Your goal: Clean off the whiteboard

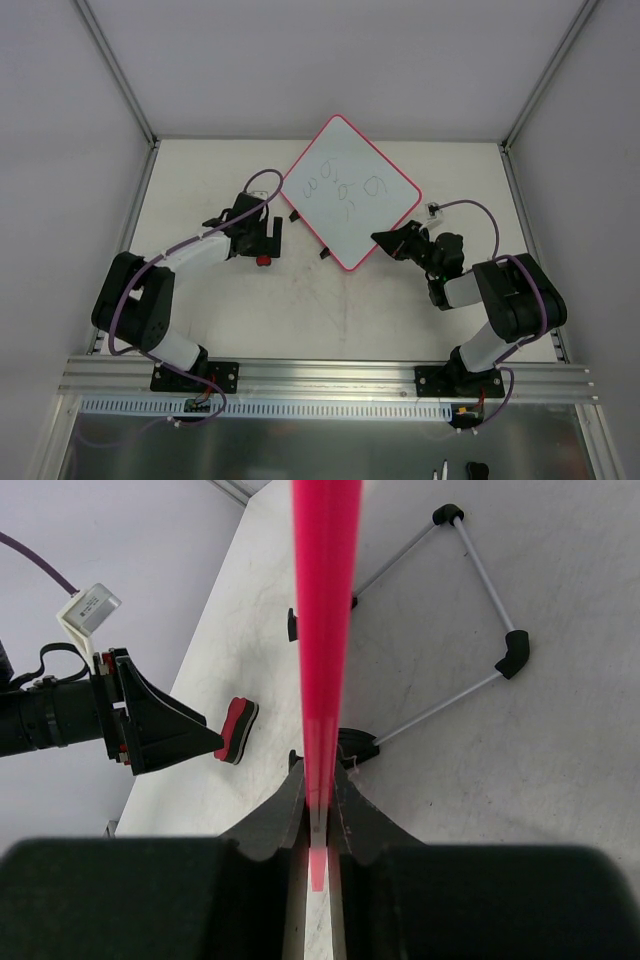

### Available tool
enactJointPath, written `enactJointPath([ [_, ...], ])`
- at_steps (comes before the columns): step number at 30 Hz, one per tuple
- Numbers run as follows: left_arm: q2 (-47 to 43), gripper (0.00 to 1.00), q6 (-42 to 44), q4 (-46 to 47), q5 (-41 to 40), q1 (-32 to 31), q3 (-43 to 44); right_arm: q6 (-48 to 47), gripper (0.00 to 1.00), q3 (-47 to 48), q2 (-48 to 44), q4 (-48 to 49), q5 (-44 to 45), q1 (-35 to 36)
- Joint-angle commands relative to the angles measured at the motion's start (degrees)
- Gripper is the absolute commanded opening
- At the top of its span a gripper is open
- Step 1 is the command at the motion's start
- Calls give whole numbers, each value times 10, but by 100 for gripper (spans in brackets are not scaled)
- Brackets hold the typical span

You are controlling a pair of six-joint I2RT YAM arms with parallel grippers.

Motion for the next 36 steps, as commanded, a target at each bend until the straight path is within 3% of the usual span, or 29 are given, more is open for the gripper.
enactJointPath([
  [1, 12, 92, 15, -16, -4, 0, 22, -29, 0, 10, 3, 139, -5, -1],
  [16, 58, 78, 18, -27, -26, 0, 50, -26, 0, 14, 6, 139, -12, -1],
  [21, 85, 67, 15, -46, -44, 0, 76, -26, 0, 14, 6, 139, -13, -2],
  [33, 92, 65, -2, -54, -49, -2, 77, -23, 0, 14, 2, 139, -19, -4],
  [36, 94, 56, -4, -54, -48, -6, 78, -23, 0, 14, 3, 139, -19, -4],
])
